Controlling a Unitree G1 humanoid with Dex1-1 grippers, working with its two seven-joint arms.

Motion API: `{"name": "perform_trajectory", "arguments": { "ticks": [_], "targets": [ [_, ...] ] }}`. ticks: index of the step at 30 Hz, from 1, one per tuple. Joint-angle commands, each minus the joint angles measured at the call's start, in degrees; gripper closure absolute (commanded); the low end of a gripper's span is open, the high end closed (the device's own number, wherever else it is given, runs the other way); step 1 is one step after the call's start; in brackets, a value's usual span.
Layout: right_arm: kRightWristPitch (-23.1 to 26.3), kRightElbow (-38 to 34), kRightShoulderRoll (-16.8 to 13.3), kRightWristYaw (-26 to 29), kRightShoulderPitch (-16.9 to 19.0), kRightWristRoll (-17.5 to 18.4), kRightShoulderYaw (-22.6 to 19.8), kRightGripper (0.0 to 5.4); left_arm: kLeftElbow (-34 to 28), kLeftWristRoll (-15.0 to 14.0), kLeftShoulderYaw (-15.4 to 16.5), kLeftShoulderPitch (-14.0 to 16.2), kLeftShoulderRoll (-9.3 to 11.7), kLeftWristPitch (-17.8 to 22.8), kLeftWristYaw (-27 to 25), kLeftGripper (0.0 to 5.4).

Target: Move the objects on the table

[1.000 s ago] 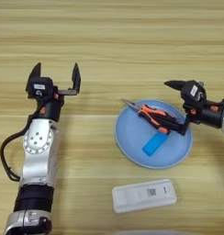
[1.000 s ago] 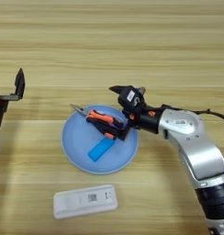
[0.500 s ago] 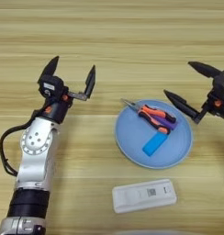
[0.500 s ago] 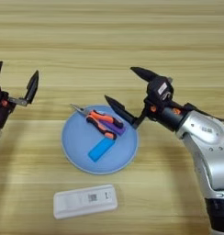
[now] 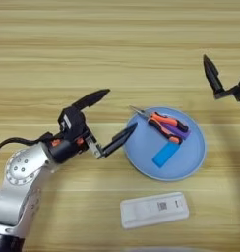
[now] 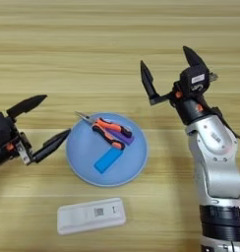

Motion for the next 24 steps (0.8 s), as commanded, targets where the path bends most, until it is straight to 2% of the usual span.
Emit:
{"name": "perform_trajectory", "arguments": {
  "ticks": [1,3,5,7,10,14,20,24],
  "targets": [
    [-1.03,2.95,1.65,-4.87,-2.59,-0.54,-2.61,0.02,-0.90,-2.04,-2.19,2.16,4.98,4.52,-7.01,0.00],
    [-2.31,3.87,1.73,-6.73,-3.03,-1.94,-3.01,0.02,-0.64,-2.62,-2.58,2.04,5.77,6.62,-8.14,0.00],
    [-3.71,4.77,1.57,-8.45,-3.42,-3.64,-3.27,0.02,-1.40,-4.87,-2.68,1.64,6.61,10.01,-9.37,0.00],
    [-4.57,5.73,1.52,-10.30,-4.05,-4.78,-3.80,0.02,-1.75,-5.67,-3.11,1.47,7.90,12.08,-11.44,0.00],
    [-5.10,6.51,1.75,-11.70,-4.64,-4.96,-4.24,0.02,0.04,-3.96,-4.03,0.77,8.90,12.80,-13.48,0.00],
    [-5.41,7.11,1.84,-12.54,-4.91,-4.99,-3.92,0.02,0.63,-4.42,-4.45,-0.04,10.14,15.11,-15.86,0.00],
    [-5.23,6.98,1.97,-13.52,-5.47,-4.81,-3.72,0.02,0.75,-0.33,-7.04,0.57,12.53,14.73,-18.41,0.00],
    [-5.05,6.94,2.23,-14.06,-5.92,-4.81,-3.73,0.02,0.68,5.91,-9.56,0.81,13.82,11.20,-17.92,0.00]
  ]
}}
